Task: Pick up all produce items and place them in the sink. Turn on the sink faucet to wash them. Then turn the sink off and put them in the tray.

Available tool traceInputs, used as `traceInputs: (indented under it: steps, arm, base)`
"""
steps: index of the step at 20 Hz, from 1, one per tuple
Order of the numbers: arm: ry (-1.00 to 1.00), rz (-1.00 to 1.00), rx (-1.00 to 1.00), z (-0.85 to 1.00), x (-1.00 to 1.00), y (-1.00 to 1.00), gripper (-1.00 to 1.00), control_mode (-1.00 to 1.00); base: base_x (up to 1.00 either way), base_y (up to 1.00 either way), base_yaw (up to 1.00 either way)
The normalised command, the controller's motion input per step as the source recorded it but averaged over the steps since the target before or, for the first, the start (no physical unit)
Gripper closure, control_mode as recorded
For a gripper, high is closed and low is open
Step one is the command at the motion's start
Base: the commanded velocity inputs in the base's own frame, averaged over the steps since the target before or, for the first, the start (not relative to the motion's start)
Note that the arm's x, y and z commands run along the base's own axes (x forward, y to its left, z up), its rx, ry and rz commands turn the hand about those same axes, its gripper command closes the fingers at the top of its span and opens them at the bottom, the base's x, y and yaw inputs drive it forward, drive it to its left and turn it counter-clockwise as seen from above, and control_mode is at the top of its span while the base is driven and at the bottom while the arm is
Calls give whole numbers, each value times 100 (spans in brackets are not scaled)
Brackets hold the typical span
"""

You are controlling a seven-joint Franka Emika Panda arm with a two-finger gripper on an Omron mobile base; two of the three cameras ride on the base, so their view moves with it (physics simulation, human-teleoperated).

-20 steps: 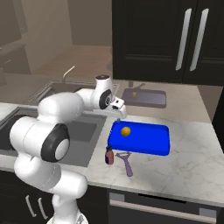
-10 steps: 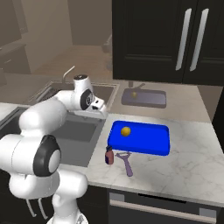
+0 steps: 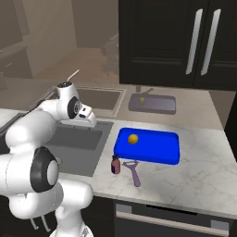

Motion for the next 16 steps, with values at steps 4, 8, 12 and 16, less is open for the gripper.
traceInputs:
  steps: [4, 8, 12, 16]
  arm:
    - [0, 6, 0, -2, 0, 67, -100, -100]
    - [0, 6, 0, -3, 0, 64, -100, -100]
    - [0, 6, 0, -13, 0, 55, -100, -100]
    - [0, 6, 0, -31, 0, 44, -100, -100]
  base:
    - [0, 0, 0]
    - [0, 0, 0]
    - [0, 0, 0]
    - [0, 0, 0]
